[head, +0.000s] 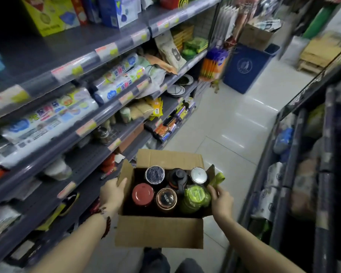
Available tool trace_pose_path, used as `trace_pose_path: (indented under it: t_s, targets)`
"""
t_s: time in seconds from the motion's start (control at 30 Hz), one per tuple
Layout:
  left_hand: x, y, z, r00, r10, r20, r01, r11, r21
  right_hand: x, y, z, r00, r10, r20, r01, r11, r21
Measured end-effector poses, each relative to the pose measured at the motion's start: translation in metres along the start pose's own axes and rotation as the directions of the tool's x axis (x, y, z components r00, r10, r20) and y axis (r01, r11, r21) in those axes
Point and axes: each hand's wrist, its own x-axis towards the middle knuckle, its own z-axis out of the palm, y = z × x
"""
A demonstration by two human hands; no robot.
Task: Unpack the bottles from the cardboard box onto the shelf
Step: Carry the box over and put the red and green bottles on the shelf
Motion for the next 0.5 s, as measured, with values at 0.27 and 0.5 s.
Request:
trace_pose_path:
  t_s: [0.27, 0.5]
  targets:
    - [0.066, 0.076, 0.027, 1.0, -0.001, -0.005, 0.0, 0.999, -0.033, 0.104, -0.035, -0.01, 1.0, 0.002, 0.01, -0.002, 1.0, -0.005]
    - [0.096, 0.104, 0.065, 0.971, -0.173, -0.167, 0.156, 0.982, -0.109, 0.224, -0.076, 0.0, 0.959, -0.182, 0.218, 0.211, 0.97, -0.117]
